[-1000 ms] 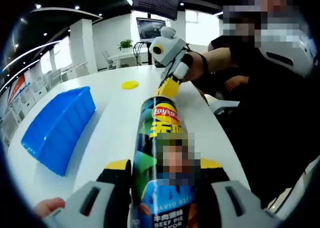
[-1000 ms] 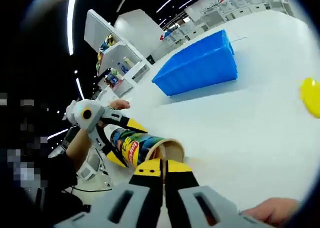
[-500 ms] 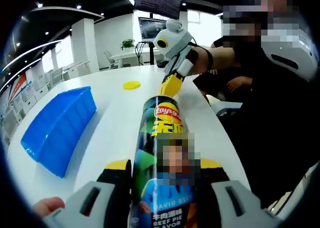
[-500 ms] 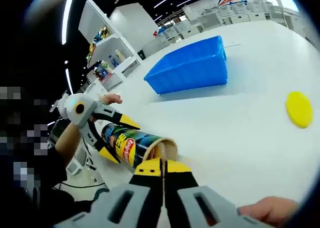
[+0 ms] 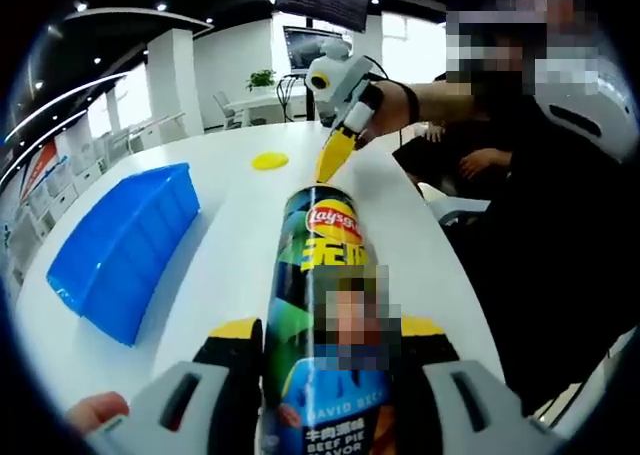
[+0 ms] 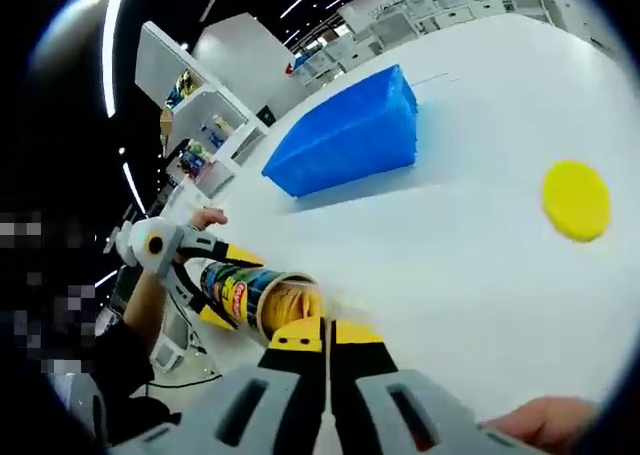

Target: Open the lid of the chip container on the table, take out the chips, place them into the box in front of the container, and close the lid

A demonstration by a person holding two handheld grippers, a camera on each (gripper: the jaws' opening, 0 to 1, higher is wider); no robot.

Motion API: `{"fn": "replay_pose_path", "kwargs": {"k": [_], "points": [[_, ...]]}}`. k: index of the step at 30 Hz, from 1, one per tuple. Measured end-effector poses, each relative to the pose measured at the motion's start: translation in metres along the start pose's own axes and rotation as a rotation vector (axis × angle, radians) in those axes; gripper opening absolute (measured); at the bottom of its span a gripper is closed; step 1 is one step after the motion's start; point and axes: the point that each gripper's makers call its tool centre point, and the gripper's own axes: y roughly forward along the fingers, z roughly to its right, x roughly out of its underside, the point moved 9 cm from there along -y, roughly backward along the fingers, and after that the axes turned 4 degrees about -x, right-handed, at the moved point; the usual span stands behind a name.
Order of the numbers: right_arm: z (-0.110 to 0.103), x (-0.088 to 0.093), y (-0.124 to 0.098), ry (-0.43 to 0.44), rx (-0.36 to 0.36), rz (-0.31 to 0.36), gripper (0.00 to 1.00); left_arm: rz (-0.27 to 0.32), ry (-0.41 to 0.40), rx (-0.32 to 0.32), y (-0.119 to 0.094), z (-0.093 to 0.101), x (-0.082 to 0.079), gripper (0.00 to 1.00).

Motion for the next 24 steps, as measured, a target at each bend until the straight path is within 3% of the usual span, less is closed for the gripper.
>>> {"fn": "replay_pose_path", "kwargs": {"k": [4, 8, 15, 18, 20, 24], "points": [[0.001, 0.000, 0.000, -0.005, -0.010, -0.001, 0.00, 0.006, -0.008, 0.000, 0.000, -0.001, 0.000, 0.51], [0.002, -0.002, -0.001, -0.108, -0.006, 0.016, 0.01, 0.007, 0.000, -0.022, 0.000, 0.001, 0.001, 0.51], [0.001, 0.002, -0.002, -0.166, -0.015, 0.056, 0.04, 0.017, 0.011, -0.055, -0.001, 0.003, 0.002, 0.51], [-0.001, -0.002, -0.007, -0.282, 0.007, 0.142, 0.04, 0.012, 0.013, -0.059, -0.001, 0.004, 0.002, 0.51], [-0.003, -0.006, -0.013, -0.315, 0.030, 0.195, 0.07, 0.012, 0.011, -0.061, -0.001, 0.004, 0.002, 0.52], [-0.018, -0.019, -0.031, -0.426, 0.018, 0.356, 0.06, 0.018, 0.003, -0.059, -0.001, 0.003, 0.002, 0.52]]}}
